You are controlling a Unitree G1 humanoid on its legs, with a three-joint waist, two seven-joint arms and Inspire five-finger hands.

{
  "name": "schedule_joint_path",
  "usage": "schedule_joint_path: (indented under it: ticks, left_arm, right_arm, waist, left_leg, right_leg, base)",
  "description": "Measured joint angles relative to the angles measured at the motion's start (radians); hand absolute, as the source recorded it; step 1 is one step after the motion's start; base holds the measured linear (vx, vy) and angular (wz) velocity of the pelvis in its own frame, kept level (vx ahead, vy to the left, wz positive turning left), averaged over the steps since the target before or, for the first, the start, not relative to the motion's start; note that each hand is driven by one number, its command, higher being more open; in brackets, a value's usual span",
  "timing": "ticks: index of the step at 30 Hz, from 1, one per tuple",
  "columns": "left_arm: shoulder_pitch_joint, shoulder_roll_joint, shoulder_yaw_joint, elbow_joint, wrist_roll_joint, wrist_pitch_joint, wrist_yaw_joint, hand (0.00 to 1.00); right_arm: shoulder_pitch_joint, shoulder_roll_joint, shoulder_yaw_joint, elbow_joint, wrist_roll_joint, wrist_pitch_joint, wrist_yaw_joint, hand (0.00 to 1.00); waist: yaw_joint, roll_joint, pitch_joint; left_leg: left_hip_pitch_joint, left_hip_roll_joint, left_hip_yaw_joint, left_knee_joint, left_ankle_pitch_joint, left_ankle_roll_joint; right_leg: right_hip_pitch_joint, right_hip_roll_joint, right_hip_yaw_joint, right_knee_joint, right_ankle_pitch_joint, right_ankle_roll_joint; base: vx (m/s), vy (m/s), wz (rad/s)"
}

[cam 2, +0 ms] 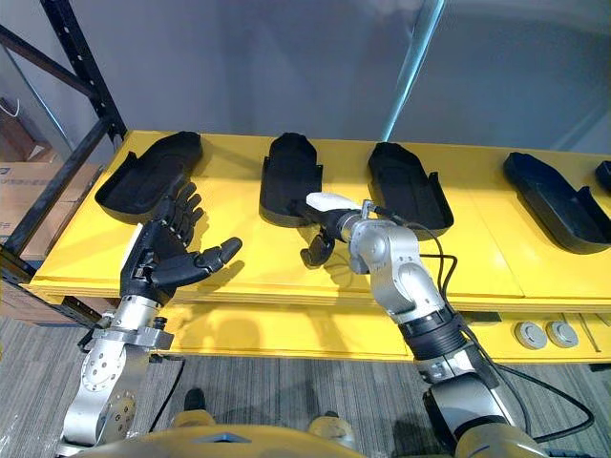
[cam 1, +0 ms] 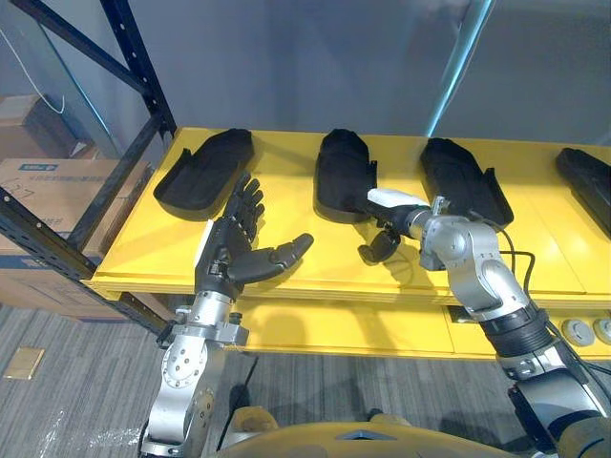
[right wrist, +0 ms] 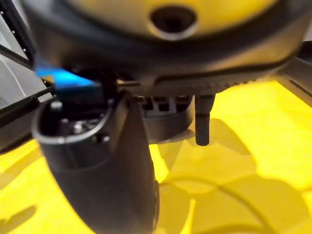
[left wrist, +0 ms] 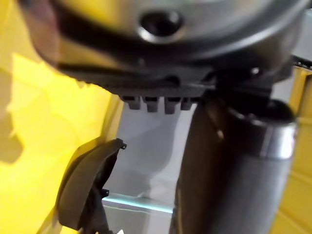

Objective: Walk over and take three plastic housings, then place them on the shelf

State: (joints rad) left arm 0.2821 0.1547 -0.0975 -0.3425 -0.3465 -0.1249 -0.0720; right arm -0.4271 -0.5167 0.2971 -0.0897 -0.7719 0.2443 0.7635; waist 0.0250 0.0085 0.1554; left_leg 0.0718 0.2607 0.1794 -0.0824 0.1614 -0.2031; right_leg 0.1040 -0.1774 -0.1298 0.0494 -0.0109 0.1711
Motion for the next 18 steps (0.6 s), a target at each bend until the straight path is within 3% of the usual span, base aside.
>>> schedule_joint_path:
  ticks: [10,18]
  left_arm:
    - [-0.008,0.002,0.03,-0.001,0.0,0.021,-0.023,1.0]
    - [-0.011,0.002,0.036,-0.002,0.0,0.021,-0.026,1.0]
  right_arm:
    - [0.1,-0.039,-0.029,-0.086,-0.007,-0.066,0.032,1.0]
    - [0.144,-0.073,-0.033,-0.09,0.046,-0.111,-0.099,1.0]
  waist:
    - [-0.002,-0.006,-0.009]
    - [-0.005,-0.005,-0.01]
  left_leg:
    - [0.005,-0.005,0.007,0.0,-0.009,0.005]
    - [0.004,-0.006,0.01,-0.001,-0.01,0.004]
  right_leg:
    - [0.002,-0.006,0.003,0.0,-0.006,-0.005]
    - [-0.002,-0.007,0.006,-0.005,-0.006,-0.006]
  base:
    - [0.0,-0.001,-0.01]
    - [0.0,-0.001,-0.01]
